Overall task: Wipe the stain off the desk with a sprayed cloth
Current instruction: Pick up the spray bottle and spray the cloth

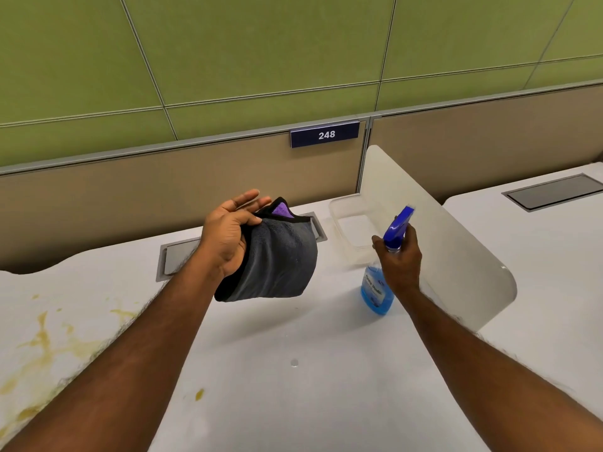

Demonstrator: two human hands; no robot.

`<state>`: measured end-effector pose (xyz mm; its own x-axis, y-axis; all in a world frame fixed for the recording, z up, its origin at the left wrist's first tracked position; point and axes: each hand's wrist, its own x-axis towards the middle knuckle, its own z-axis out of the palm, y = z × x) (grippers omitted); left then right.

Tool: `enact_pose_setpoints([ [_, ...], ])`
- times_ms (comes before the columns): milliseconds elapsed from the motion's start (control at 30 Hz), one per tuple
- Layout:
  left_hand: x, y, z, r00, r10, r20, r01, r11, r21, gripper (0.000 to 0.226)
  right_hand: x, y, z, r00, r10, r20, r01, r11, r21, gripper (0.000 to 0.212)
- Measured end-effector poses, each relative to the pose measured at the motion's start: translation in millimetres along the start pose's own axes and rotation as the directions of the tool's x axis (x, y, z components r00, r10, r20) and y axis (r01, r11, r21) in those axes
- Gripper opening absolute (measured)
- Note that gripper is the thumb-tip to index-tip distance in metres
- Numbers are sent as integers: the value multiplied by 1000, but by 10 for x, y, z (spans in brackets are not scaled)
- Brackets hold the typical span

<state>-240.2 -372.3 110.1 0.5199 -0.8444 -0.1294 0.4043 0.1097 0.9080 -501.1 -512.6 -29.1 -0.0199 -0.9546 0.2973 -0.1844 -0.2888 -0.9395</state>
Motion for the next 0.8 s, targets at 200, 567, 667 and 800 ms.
enact_pose_setpoints([
  [200, 4, -14, -34, 996, 39, 77, -54, 974, 218, 52, -161, -64, -115, 1000, -6, 19, 8, 992, -129, 100],
  [567, -161, 78, -173, 929, 39, 369, -241, 819, 520, 54, -1071, -434, 530, 890, 300, 344, -317, 948, -6, 91],
  [667, -244, 158, -301, 910, 36, 412, -266, 814, 516, 53, -961, -522, 771, 661, 485, 573, -623, 780, 59, 96],
  [800, -357, 278, -620, 921, 52, 386, -284, 768, 574, 52, -1009, -630, 913, 686, 347, 640, -601, 765, 230, 53],
])
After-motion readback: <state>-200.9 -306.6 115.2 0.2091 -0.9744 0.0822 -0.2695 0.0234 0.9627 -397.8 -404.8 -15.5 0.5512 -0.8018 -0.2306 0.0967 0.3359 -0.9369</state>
